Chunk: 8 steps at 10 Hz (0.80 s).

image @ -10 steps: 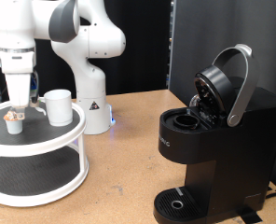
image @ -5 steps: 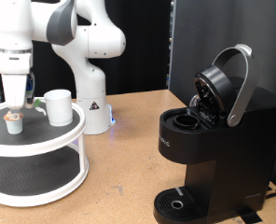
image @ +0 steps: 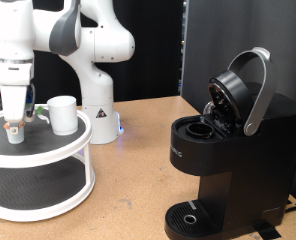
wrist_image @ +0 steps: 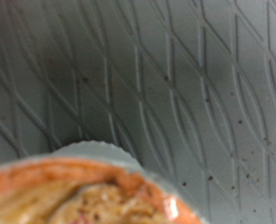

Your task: Make a cup of coffee with the keurig machine

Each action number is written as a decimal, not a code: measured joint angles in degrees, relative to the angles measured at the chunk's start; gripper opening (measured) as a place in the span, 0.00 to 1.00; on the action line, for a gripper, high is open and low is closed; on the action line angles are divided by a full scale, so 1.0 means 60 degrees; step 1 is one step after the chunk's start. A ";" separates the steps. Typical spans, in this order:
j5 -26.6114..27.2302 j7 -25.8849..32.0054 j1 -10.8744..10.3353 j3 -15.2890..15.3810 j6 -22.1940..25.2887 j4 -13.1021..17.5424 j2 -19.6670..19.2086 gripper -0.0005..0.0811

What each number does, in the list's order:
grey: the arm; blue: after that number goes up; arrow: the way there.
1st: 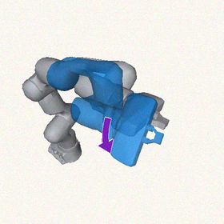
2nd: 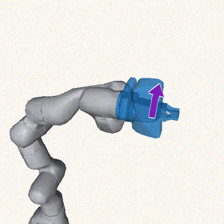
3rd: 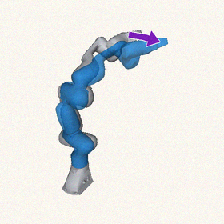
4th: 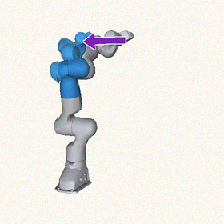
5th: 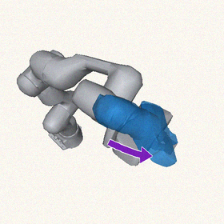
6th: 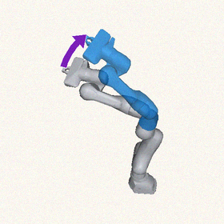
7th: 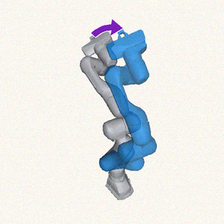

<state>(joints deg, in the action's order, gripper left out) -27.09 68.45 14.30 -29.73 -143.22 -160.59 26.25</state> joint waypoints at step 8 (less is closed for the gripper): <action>0.0125 -0.0069 0.0006 -0.0001 -0.0220 -0.0032 -0.0433 1.00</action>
<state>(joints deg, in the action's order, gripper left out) -26.33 68.04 14.34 -29.74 -144.54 -160.79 23.65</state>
